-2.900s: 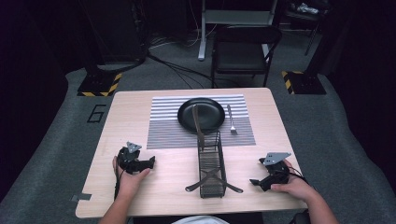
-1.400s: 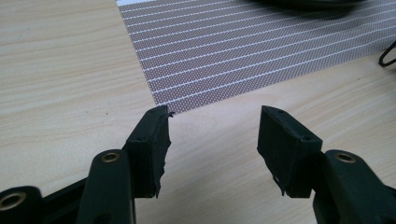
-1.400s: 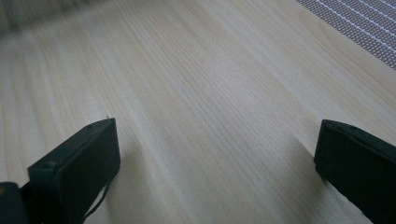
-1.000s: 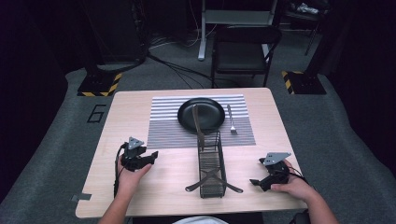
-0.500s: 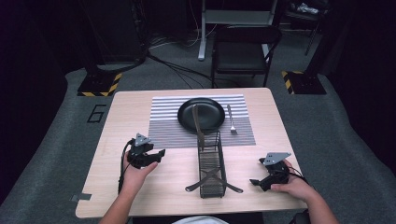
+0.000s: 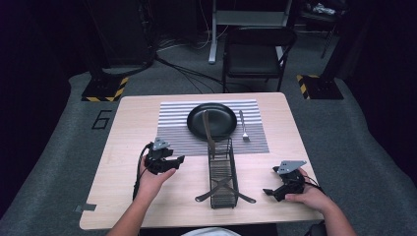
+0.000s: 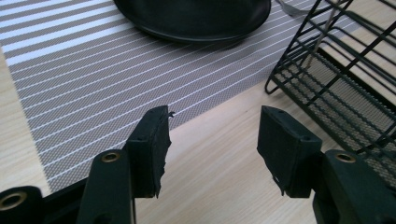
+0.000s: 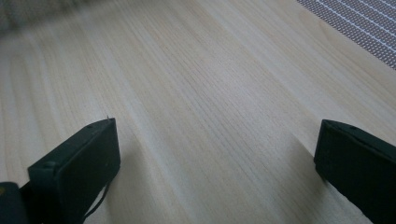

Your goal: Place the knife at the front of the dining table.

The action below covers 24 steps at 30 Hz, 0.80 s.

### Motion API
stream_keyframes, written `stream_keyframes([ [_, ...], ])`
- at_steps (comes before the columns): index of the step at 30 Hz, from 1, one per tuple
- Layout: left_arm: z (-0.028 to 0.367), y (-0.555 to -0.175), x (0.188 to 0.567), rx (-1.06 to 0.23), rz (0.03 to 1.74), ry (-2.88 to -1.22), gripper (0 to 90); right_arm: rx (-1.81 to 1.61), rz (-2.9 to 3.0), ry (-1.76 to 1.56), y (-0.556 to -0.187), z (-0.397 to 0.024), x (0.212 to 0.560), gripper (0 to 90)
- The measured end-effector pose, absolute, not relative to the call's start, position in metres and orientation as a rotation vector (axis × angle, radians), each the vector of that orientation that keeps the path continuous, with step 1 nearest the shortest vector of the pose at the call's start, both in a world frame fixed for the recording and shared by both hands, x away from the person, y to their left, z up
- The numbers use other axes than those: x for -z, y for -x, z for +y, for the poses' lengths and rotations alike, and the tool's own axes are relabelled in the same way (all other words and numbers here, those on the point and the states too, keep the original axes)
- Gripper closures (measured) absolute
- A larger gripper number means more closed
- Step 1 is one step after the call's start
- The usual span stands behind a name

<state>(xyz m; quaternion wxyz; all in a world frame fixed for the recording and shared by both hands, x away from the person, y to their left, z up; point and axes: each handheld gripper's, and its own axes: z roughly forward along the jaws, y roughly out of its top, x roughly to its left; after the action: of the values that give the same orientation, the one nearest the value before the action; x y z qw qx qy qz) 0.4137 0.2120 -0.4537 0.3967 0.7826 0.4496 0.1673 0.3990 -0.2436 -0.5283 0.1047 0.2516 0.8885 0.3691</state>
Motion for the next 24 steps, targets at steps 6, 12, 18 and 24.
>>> stream_keyframes([
  [6, 0.204, -0.417, 0.446, -0.414, 1.130, -1.978, 46.0, -1.089, 2.619, -0.742, -0.399, -0.244, 0.528, 0.0],
  [12, 0.199, -0.421, 0.434, -0.398, 1.089, -1.973, 47.6, -1.088, 2.619, -0.741, -0.399, -0.244, 0.528, 0.0],
  [18, 0.193, -0.423, 0.422, -0.394, 1.058, -1.969, 49.9, -1.089, 2.618, -0.745, -0.399, -0.244, 0.528, 0.0],
  [24, 0.186, -0.426, 0.412, -0.402, 1.037, -1.966, 51.5, -1.089, 2.619, -0.742, -0.399, -0.244, 0.528, 0.0],
])
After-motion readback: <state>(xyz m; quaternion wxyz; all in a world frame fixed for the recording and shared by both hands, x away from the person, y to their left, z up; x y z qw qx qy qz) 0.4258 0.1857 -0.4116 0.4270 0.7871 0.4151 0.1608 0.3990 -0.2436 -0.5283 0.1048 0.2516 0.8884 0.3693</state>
